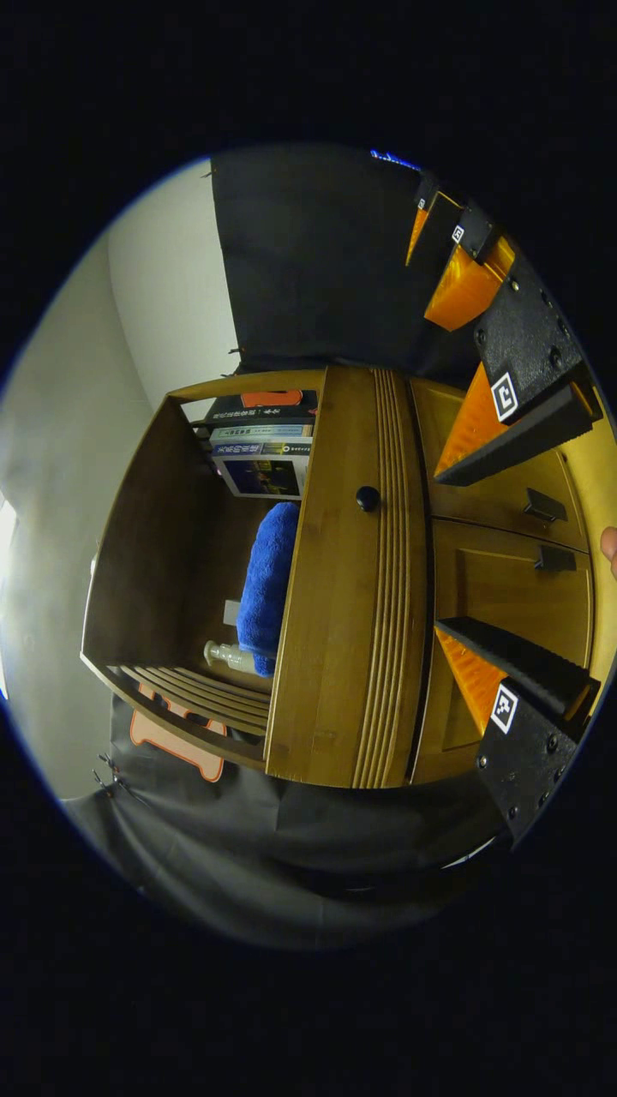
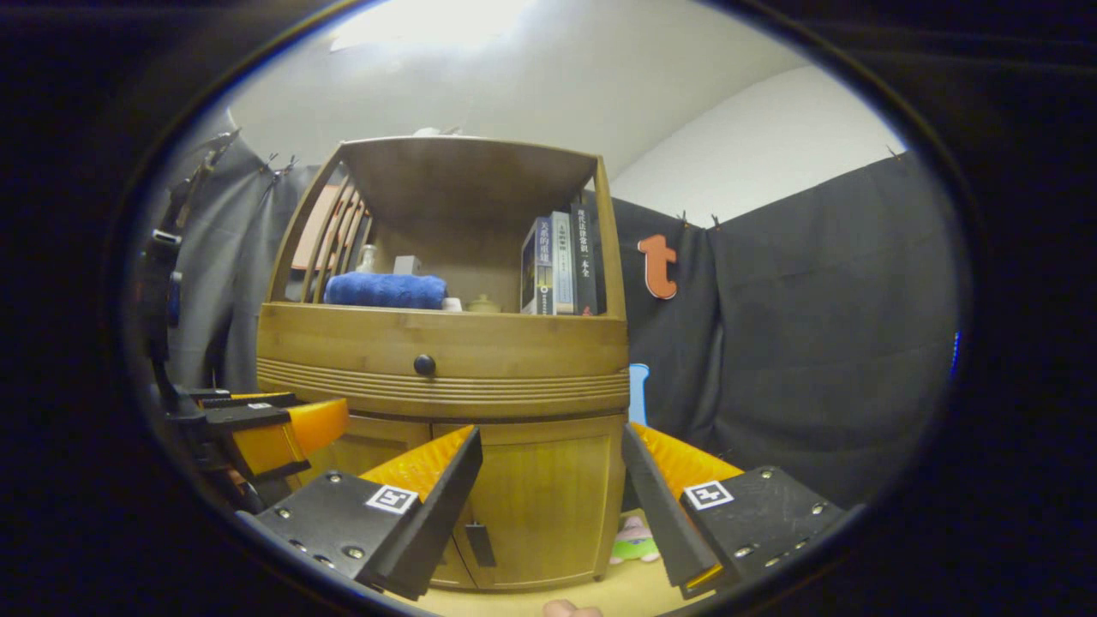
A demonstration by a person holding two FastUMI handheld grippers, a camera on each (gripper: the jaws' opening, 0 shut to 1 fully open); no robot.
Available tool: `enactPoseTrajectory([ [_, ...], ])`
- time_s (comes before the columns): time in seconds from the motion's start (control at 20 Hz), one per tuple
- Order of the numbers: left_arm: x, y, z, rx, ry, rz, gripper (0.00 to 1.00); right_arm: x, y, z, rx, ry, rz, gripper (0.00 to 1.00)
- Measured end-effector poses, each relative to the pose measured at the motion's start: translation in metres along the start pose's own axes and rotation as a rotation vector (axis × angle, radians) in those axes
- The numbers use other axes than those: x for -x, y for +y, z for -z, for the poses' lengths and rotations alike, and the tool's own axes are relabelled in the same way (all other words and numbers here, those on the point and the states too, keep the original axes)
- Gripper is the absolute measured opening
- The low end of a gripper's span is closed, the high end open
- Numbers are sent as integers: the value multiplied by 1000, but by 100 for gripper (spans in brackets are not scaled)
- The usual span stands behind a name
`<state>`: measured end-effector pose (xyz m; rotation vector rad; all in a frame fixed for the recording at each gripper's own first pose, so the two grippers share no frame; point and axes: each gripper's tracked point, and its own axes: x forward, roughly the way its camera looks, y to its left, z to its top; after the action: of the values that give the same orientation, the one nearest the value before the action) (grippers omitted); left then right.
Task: Open the right door of the double-door shoe cabinet with the right hand, and open the left door with the left hand.
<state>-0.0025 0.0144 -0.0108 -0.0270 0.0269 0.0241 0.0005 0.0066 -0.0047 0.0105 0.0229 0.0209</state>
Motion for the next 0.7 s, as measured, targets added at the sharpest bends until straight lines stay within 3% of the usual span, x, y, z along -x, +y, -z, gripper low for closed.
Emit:
enactPoseTrajectory([
  [0.35,4,21,3,19,8,-47,95,-6,17,11,-11,19,-27,97],
  [0.4,4,24,5,14,14,-54,91,-7,19,12,-14,20,-31,97],
  [0.7,5,39,6,16,17,-91,95,-28,24,21,-21,19,-61,97],
])
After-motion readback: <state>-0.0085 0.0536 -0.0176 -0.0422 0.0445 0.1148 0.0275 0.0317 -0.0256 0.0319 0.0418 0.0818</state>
